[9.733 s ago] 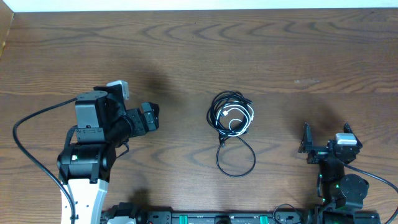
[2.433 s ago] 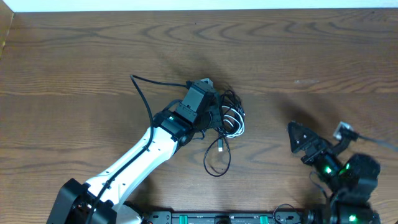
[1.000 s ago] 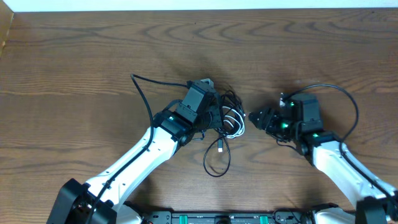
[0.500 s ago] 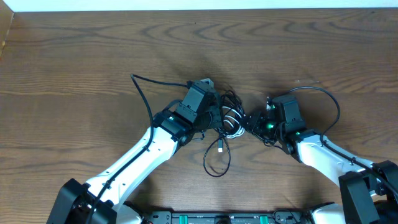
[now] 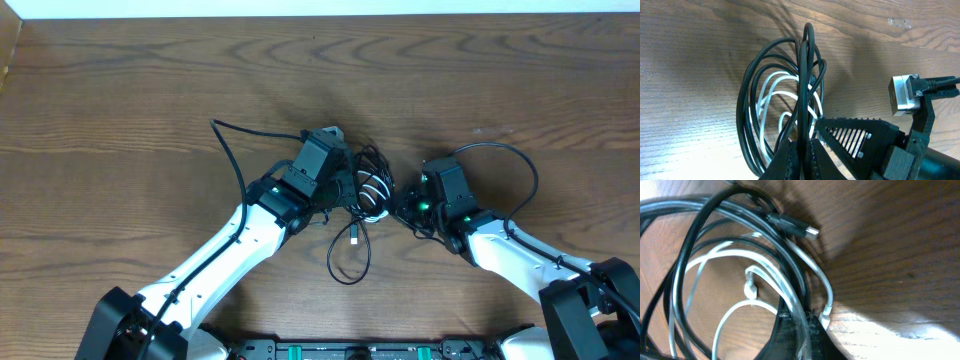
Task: Untangle cables
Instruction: 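Move the right gripper toward the cables held by the left gripper, then grasp a cable strand with the right gripper and pull it rightward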
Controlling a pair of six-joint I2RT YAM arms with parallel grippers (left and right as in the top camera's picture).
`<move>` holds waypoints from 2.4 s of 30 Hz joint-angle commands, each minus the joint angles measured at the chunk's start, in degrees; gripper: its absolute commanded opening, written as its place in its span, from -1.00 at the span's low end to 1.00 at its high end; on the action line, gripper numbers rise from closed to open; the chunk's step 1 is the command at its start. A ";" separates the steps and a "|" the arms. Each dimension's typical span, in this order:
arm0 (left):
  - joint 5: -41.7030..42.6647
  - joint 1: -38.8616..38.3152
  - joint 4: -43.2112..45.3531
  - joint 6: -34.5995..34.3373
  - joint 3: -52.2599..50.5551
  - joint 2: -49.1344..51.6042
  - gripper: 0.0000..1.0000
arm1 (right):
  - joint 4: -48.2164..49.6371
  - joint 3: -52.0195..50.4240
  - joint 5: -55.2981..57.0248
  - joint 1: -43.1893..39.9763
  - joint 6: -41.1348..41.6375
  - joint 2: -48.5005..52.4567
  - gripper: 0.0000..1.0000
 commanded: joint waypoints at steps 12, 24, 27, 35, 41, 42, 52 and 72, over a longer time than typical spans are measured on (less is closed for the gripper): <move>-12.20 0.09 -3.82 0.74 0.11 -0.83 -0.85 | -12.11 0.72 6.64 -8.72 -11.54 -10.29 -0.98; -21.24 0.11 -0.90 -5.68 0.07 4.33 -0.85 | -24.39 0.72 14.10 -16.85 -19.87 -34.14 -0.98; -21.22 0.09 -0.50 -7.96 0.07 6.43 -0.85 | -24.72 0.72 13.55 -16.81 -20.41 -37.24 -0.98; -13.81 0.09 0.15 -10.10 0.07 7.98 -0.84 | -29.00 0.70 1.51 -16.59 -16.37 -35.85 -0.40; -12.83 0.09 -0.04 -13.97 0.07 7.98 -0.81 | -30.97 0.70 -3.54 -14.99 -11.98 -28.83 0.17; -11.82 0.09 0.00 -13.97 0.07 7.98 -0.81 | -30.86 0.70 -3.34 -14.47 -11.61 -27.61 0.17; -1.42 0.09 -0.09 -13.88 0.07 7.98 -0.85 | -16.24 0.70 -0.42 -9.35 -5.68 -11.78 0.18; -4.28 0.09 -1.38 -13.70 -0.55 8.11 0.12 | -1.16 0.76 -12.33 -9.81 -12.66 -7.87 -0.98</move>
